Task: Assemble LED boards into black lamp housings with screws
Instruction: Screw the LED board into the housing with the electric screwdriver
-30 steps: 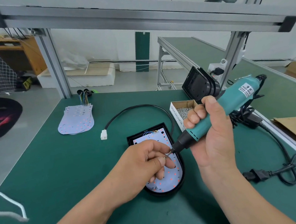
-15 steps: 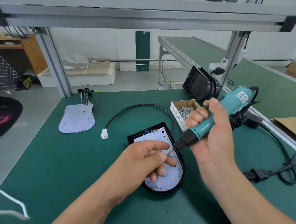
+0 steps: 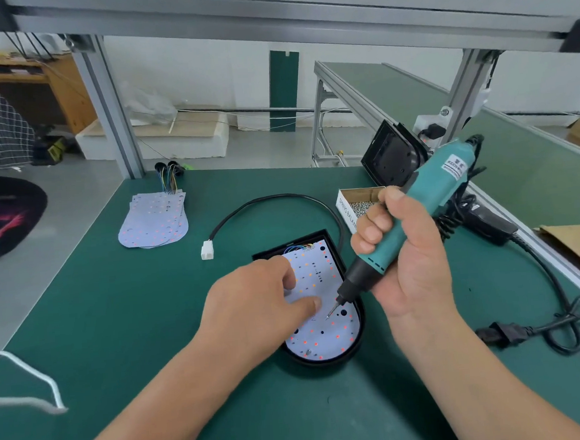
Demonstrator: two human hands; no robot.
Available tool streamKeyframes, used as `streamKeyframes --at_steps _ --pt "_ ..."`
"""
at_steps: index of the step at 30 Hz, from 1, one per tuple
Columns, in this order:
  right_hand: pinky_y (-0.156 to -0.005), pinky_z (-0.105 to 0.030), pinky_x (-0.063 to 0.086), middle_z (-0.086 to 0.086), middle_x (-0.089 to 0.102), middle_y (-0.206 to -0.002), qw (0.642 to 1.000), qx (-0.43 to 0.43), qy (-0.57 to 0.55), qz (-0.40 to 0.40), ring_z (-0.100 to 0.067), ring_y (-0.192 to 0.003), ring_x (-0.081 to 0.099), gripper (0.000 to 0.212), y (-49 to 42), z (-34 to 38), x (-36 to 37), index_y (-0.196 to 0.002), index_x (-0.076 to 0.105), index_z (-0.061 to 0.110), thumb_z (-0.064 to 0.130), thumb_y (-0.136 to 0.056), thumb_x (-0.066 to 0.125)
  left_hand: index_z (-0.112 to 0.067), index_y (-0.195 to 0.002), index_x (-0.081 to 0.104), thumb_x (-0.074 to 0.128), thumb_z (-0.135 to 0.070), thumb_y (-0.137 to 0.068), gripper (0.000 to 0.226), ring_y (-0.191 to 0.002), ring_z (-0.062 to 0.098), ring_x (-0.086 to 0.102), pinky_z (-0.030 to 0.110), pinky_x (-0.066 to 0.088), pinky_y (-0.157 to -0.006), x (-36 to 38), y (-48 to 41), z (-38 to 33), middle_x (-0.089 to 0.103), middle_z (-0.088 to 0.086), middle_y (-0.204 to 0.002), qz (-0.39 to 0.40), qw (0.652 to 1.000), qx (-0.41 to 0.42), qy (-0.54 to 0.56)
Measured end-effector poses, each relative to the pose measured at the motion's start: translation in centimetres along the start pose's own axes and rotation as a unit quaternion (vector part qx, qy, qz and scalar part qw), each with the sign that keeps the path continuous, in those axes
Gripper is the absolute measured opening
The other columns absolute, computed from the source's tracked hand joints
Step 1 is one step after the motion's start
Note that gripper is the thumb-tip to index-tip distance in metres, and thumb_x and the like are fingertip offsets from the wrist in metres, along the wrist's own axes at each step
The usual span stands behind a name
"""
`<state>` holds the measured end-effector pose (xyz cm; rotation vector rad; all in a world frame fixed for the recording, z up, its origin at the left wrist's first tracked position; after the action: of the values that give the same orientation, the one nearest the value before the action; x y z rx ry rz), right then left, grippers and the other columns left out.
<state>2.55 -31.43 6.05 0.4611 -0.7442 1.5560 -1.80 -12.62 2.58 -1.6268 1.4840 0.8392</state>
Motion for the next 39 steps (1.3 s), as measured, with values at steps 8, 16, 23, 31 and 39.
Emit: streamKeyframes --at_steps 8,16,23,31,39 --pt "-0.049 -0.027 0.039 0.0 0.041 -0.066 0.993 -0.011 0.093 0.065 -0.017 -0.053 0.043 0.012 0.6 -0.4 1.2 -0.087 0.052 0.017 0.013 -0.096 0.059 -0.03 -0.081 0.055 0.069 -0.073 -0.073 0.047 -0.073 0.009 0.06 0.031 0.051 -0.066 0.2 -0.9 -0.7 0.064 -0.012 -0.078 0.0 0.999 0.013 -0.04" --pt "-0.049 -0.028 0.041 -0.002 0.041 -0.064 0.984 -0.029 0.148 0.089 -0.019 -0.05 0.044 0.013 1.3 -0.7 2.0 -0.084 0.057 0.018 0.012 -0.093 0.063 -0.029 -0.079 0.053 0.069 -0.073 -0.075 0.047 -0.07 0.01 0.059 0.031 0.046 -0.061 0.5 -1.1 -0.6 0.064 -0.011 -0.077 0.003 0.999 0.015 -0.044" --pt "-0.052 -0.029 0.04 -0.004 0.043 -0.062 0.974 -0.039 0.171 0.14 -0.022 -0.049 0.044 0.005 2.0 -0.6 2.9 -0.085 0.062 0.019 0.017 -0.084 0.067 -0.029 -0.08 0.052 0.069 -0.072 -0.078 0.047 -0.07 0.01 0.059 0.03 0.043 -0.058 0.6 -1.2 -0.7 0.063 -0.011 -0.077 0.008 0.997 0.019 -0.068" --pt "-0.053 -0.028 0.04 0.001 0.045 -0.06 0.957 -0.028 0.202 0.207 -0.022 -0.048 0.044 0.021 2.5 -0.8 3.5 -0.076 0.046 0.014 0.016 -0.086 0.065 -0.03 -0.078 0.048 0.067 -0.072 -0.077 0.046 -0.067 0.006 0.055 0.029 0.034 -0.053 0.7 -1.3 -0.8 0.061 -0.011 -0.075 0.008 0.997 0.023 -0.079" --pt "-0.054 -0.031 0.044 -0.004 0.043 -0.06 0.954 -0.003 0.187 0.235 -0.024 -0.048 0.045 0.007 2.3 -1.1 3.3 -0.082 0.059 0.016 0.014 -0.083 0.066 -0.029 -0.077 0.047 0.067 -0.069 -0.077 0.045 -0.065 0.008 0.054 0.029 0.032 -0.052 0.5 -1.2 -1.1 0.06 -0.01 -0.076 0.009 0.996 0.021 -0.084"
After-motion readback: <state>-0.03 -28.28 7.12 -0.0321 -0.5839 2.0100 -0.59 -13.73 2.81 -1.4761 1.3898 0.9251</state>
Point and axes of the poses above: each hand's wrist, its own y-axis away from the middle knuckle, its own x-axis out of the palm, z = x × y, the point moved 4 cm from there along -y, towards the middle knuckle
